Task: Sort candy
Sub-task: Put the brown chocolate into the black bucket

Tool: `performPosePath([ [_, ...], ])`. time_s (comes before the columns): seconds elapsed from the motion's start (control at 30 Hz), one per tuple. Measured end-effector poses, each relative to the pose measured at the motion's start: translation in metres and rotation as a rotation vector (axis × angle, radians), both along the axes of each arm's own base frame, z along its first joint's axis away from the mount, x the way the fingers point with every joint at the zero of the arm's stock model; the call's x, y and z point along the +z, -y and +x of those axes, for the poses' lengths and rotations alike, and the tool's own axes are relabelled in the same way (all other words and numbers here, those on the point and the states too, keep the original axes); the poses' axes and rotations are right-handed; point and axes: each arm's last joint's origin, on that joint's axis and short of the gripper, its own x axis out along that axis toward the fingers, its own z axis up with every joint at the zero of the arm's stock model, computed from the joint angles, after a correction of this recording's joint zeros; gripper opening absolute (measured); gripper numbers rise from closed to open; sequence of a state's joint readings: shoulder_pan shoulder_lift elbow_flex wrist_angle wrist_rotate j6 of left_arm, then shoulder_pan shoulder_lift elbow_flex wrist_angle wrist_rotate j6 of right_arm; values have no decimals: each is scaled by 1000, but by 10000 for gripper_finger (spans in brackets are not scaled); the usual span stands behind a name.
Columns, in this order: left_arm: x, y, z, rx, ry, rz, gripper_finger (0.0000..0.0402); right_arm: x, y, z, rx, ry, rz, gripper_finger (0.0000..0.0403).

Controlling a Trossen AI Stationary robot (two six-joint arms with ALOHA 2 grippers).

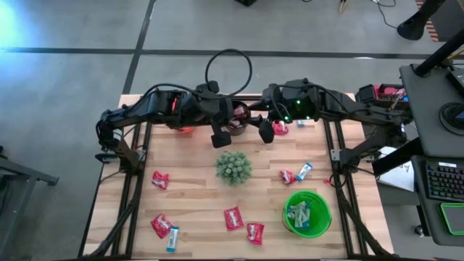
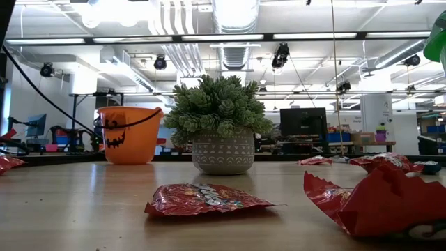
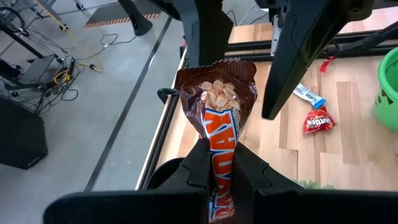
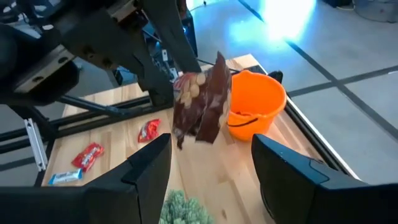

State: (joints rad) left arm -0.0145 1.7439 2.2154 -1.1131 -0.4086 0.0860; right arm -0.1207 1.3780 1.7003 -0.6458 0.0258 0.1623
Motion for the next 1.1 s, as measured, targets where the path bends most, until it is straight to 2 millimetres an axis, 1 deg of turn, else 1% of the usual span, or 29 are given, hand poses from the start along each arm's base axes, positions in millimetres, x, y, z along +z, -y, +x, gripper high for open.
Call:
performPosePath([
  [0.2, 0, -1, 0, 0, -2, 3, 6, 3, 0, 4, 2, 10, -6, 215],
  [0.5, 0, -1, 0, 0, -3, 5, 6, 9, 1, 12, 2, 74, -15, 215],
  [0.63, 0, -1, 1, -2, 0, 8, 6, 8, 2, 12, -6, 68, -16, 212],
  [0.7, 0, -1, 1, -7, 1, 14, 6, 6, 3, 12, -37, 62, -25, 206],
  [0.8, 0, -2, 3, -11, 4, 26, 6, 6, 5, 12, -83, 61, -42, 188],
  [0.9, 0, -2, 3, -6, 3, 32, 6, 6, 5, 12, -91, 62, -44, 160],
  [1.0, 0, -3, 3, -5, 4, 31, 6, 7, 5, 12, -90, 72, -45, 119],
  [1.1, 0, -3, 3, 1, 7, 24, 7, 7, 5, 12, -85, 71, -47, 67],
])
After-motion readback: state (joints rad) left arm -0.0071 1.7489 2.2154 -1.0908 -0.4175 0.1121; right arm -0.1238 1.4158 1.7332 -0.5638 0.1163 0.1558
